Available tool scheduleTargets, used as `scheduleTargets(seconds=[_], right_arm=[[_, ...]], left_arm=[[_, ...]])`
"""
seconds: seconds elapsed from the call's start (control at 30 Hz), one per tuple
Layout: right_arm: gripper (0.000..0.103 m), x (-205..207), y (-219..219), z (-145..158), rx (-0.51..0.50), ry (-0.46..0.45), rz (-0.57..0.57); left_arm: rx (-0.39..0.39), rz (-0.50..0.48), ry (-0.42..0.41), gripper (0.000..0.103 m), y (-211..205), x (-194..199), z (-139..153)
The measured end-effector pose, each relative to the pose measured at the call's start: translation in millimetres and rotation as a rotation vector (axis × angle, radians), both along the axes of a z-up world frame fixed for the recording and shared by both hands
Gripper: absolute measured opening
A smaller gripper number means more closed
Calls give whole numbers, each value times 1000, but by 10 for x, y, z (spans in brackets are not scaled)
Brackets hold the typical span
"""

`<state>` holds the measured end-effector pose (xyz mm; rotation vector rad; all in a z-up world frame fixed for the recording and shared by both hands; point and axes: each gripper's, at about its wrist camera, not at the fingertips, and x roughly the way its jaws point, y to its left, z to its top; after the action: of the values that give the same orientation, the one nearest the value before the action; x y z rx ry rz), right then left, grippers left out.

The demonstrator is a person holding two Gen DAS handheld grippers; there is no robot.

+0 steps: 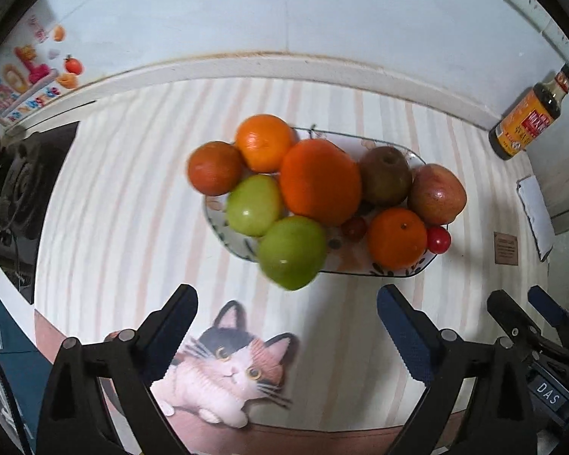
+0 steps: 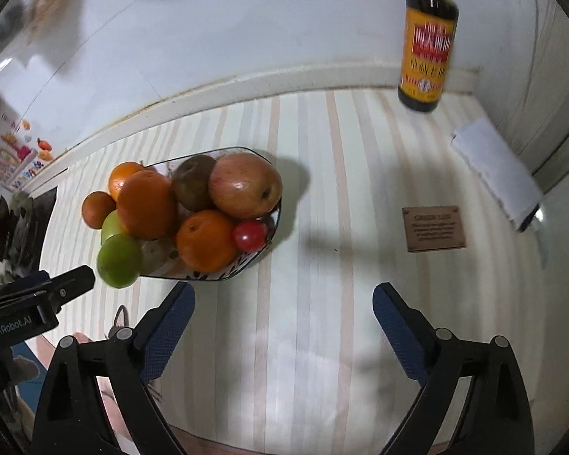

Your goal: Organize fruits

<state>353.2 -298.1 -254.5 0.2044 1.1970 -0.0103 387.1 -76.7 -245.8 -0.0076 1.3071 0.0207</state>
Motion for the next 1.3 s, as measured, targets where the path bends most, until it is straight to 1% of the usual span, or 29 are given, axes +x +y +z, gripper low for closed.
scheduleTargets(seconds=[0.13, 0.3, 0.43, 0.63, 0.7, 0.77, 0.87, 1.0, 1.2, 1.3], right_arm=[[97, -163, 120, 269, -33, -44, 1], [97, -527, 309, 707, -77, -117, -6], [97, -888, 481, 1023, -102, -174, -18], [97, -1511, 747, 1511, -129, -248, -36], [97, -1705, 823, 1662, -145, -270, -42], [97, -1906, 886, 1819, -142, -290, -49], [98, -2151, 955, 2024, -146, -318, -52], [98, -2409, 1009, 2257, -142, -355, -45], [98, -2622, 1002, 2493, -131, -387, -20], [98, -2688, 972, 2542, -126, -397, -10]], left_arm=[[6, -4, -55, 97, 135, -171, 220], [-3, -7, -148, 97, 278, -505, 555], [12, -30, -218, 97, 384, -821, 838], [-2, -75, -332, 97, 599, -1375, 1306], [-1, -89, -358, 97, 658, -1528, 1430], [-3, -94, -378, 97, 720, -1669, 1534], [-25, -102, -392, 97, 795, -1877, 1678], [-24, -113, -425, 97, 811, -2110, 1836], [-29, -107, -460, 97, 770, -2377, 2001], [-42, -95, -465, 97, 744, -2479, 2033]])
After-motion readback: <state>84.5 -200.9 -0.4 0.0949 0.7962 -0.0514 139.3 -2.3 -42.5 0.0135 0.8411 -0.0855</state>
